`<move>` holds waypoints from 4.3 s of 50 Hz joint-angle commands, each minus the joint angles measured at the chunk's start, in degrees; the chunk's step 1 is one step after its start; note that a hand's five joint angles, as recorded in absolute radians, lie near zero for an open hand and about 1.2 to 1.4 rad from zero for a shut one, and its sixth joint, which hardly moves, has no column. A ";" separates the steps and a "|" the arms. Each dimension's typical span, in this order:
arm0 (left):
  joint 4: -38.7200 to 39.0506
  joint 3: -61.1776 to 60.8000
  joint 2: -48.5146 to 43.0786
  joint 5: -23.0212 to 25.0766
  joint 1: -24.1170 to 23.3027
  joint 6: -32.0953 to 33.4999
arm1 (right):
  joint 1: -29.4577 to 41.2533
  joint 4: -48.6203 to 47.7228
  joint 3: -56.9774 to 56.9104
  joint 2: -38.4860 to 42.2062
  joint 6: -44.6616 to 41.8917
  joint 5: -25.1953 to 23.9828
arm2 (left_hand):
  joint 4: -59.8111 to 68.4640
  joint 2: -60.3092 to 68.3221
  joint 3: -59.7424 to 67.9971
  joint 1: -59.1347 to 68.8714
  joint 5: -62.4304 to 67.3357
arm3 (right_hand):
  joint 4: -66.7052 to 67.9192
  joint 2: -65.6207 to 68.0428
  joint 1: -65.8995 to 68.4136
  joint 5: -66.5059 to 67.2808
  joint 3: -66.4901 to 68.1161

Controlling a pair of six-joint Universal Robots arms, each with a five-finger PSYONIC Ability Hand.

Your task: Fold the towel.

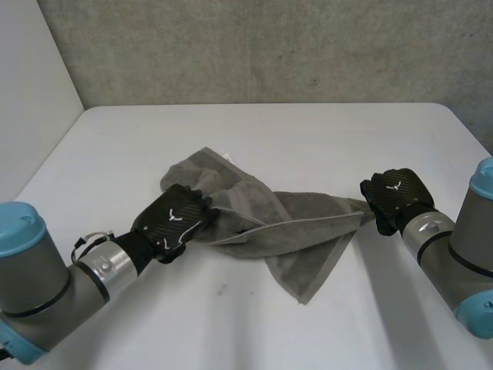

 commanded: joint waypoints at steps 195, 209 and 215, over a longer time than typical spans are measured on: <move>-37.72 31.16 -13.96 2.80 1.09 36.98 | -1.14 -5.97 1.24 3.41 -15.56 -0.36 | 3.11 3.04 3.04 3.02 3.08 | 11.69 12.60 24.20 13.30 12.10; -37.81 32.21 -16.59 2.71 1.18 36.98 | -1.15 -5.97 1.24 3.85 -15.56 -0.80 | 9.34 9.26 9.26 9.24 9.30 | 11.69 12.60 24.20 13.30 12.10; -37.72 32.39 -18.00 2.01 1.18 36.89 | -1.23 -5.97 0.98 4.55 -15.47 -0.80 | 18.71 18.64 18.64 18.62 18.68 | 11.69 12.60 24.20 13.30 12.10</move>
